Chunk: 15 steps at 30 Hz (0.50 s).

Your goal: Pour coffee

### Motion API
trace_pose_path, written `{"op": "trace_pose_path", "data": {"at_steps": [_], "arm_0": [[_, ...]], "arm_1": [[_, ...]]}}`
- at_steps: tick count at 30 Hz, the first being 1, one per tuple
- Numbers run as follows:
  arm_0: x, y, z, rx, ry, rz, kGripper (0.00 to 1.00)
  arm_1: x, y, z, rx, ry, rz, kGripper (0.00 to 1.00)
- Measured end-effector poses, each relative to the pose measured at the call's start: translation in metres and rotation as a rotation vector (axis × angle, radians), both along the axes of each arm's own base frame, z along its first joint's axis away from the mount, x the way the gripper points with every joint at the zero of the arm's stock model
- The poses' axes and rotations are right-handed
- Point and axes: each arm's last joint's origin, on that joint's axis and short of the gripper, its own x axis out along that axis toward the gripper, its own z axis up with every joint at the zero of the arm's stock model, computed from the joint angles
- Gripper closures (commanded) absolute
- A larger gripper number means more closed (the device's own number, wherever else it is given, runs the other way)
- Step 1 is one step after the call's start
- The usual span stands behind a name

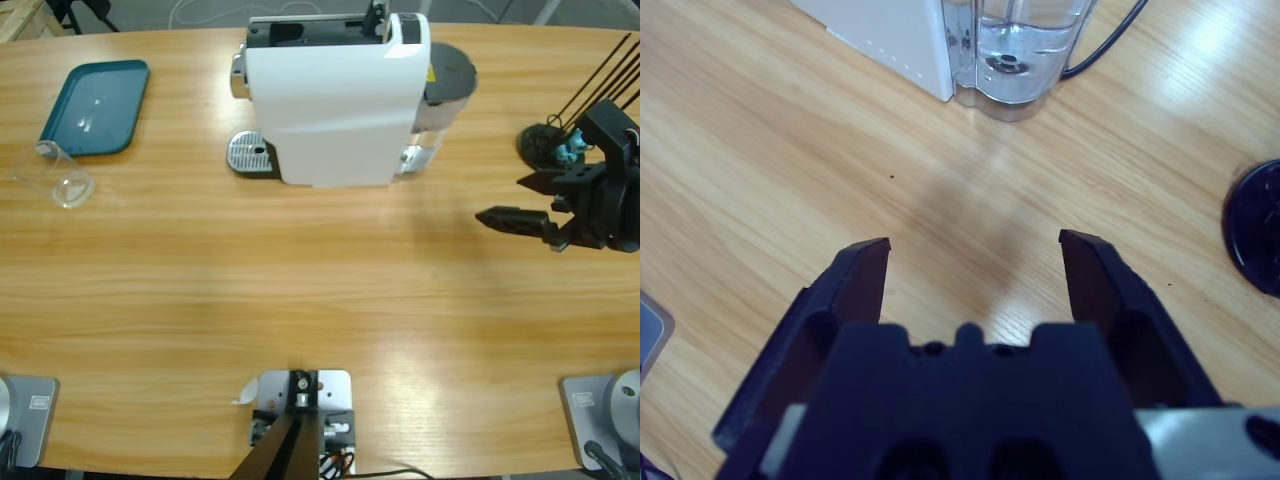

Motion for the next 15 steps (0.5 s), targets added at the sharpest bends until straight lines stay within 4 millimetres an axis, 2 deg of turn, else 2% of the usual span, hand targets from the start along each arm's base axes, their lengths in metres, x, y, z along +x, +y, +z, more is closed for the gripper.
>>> {"op": "trace_pose_path", "data": {"at_steps": [1, 3, 4, 6, 12, 15], "arm_0": [[-0.007, 0.002, 0.002, 0.073, -0.044, 0.018, 0.289], [-0.021, 0.006, 0.005, 0.176, -0.119, 0.038, 0.285], [-0.027, 0.01, 0.005, 0.202, -0.142, 0.045, 0.285], [-0.037, 0.018, 0.002, 0.226, -0.164, 0.054, 0.285], [-0.056, 0.036, -0.041, 0.218, -0.192, 0.061, 0.251], [-0.066, 0.045, -0.059, 0.207, -0.26, 0.049, 0.139]], "arm_1": [[0.0, 0.0, 0.0, 0.0, 0.0, 0.0, 0.257], [0.0, 0.0, 0.0, -0.002, -0.003, -0.005, 0.242], [0.0, -0.001, 0.0, -0.003, -0.005, -0.011, 0.184], [0.001, -0.001, 0.001, -0.002, -0.011, -0.027, 0.154], [0.003, -0.002, 0.003, 0.025, -0.026, -0.098, 0.163], [0.001, -0.006, 0.007, 0.039, -0.045, -0.145, 0.204]]}}
